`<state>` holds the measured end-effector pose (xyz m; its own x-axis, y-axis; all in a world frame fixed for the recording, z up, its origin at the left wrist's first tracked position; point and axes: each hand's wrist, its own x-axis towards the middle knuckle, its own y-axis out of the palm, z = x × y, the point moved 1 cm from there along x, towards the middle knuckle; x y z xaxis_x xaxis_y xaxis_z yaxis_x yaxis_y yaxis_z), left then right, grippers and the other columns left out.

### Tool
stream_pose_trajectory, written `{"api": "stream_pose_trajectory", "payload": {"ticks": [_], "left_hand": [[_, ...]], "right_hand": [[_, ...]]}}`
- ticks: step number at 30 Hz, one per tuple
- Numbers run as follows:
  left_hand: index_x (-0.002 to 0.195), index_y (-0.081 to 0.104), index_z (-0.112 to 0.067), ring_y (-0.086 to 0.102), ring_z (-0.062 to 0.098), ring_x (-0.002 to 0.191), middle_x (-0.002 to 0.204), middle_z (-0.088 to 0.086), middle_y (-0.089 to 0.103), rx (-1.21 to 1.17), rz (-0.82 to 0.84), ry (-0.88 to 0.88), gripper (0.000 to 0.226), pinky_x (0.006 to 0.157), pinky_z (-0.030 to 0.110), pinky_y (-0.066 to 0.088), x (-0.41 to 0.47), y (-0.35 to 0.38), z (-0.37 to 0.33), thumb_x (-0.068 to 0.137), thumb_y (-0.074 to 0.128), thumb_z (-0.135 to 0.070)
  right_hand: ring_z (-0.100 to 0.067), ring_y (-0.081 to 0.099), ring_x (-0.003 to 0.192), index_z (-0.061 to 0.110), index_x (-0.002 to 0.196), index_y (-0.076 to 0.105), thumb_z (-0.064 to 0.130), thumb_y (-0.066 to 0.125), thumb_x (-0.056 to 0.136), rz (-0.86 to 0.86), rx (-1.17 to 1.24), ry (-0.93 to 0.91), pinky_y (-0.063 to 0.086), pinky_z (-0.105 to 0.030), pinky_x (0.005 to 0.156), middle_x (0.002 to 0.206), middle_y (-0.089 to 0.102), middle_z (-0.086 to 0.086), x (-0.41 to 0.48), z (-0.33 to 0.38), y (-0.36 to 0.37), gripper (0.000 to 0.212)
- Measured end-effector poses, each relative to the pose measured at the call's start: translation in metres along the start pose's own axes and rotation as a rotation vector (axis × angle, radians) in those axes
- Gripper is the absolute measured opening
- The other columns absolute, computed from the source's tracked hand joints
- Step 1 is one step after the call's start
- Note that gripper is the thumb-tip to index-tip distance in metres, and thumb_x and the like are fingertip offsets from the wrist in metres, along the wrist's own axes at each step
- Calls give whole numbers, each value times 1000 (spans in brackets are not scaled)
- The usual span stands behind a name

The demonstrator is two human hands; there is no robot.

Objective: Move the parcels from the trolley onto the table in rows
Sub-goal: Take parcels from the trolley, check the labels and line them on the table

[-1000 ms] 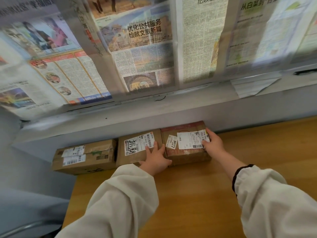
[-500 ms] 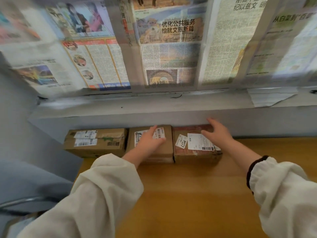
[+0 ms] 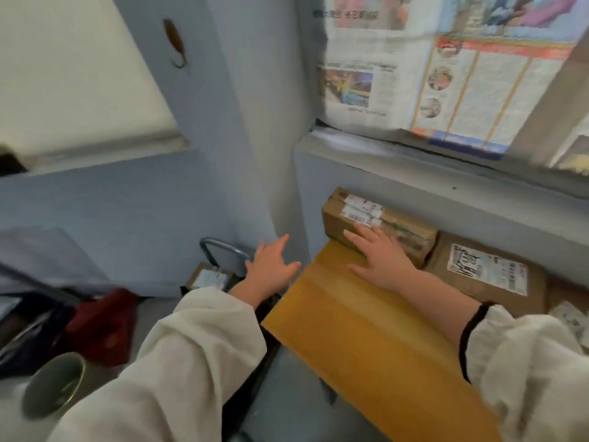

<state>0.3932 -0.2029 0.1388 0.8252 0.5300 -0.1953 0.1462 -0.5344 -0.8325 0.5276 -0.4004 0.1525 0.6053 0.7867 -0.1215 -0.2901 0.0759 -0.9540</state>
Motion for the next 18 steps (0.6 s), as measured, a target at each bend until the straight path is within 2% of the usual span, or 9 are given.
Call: {"api": "stream_pose_trajectory", "payload": {"ticks": [4,6,9,12,14,18], "left_hand": [[146,24,-30,15,29,143,147,8,37,17,-55,-141,71,109,56,24,-11,-40,107,84,57,-42],[146,26,-30,21,30,140,144,7,41,-2,-73,-210,71,108,54,25,-16,-57,158,84,57,-41],[143,30,-34,26,29,137,143,3,41,-47,-92,-307,68,106,60,22,-26,-79,228,82,59,-42],[144,27,-37,24,28,139,146,5,39,-54,-62,-397,72,106,62,19,-38,-96,297,80,58,-48],[146,23,-34,22,29,140,149,6,35,-51,-25,-453,75,109,58,21,-45,-103,344,80,56,-47],[148,25,-21,33,33,134,145,12,40,-56,33,-501,78,108,46,31,-55,-103,423,82,59,-46]], "right_hand": [[-26,6,144,34,148,9,45,50,91,133,-25,-96,18,-48,115,158,1,4,47,84,30,71],[-27,7,144,32,149,9,46,48,92,180,-43,-133,20,-48,114,158,1,2,67,123,47,70],[-27,10,144,29,149,12,45,48,92,250,-68,-167,22,-47,113,158,5,1,95,179,78,69],[-24,17,142,27,149,17,43,51,90,299,-69,-199,24,-43,112,157,10,-2,121,231,115,70],[-23,20,141,23,148,21,40,54,89,349,-32,-190,25,-39,112,157,14,-4,135,262,143,70],[-22,18,142,13,147,24,34,58,88,476,117,-70,20,-32,114,155,20,-11,150,310,203,71]]}}
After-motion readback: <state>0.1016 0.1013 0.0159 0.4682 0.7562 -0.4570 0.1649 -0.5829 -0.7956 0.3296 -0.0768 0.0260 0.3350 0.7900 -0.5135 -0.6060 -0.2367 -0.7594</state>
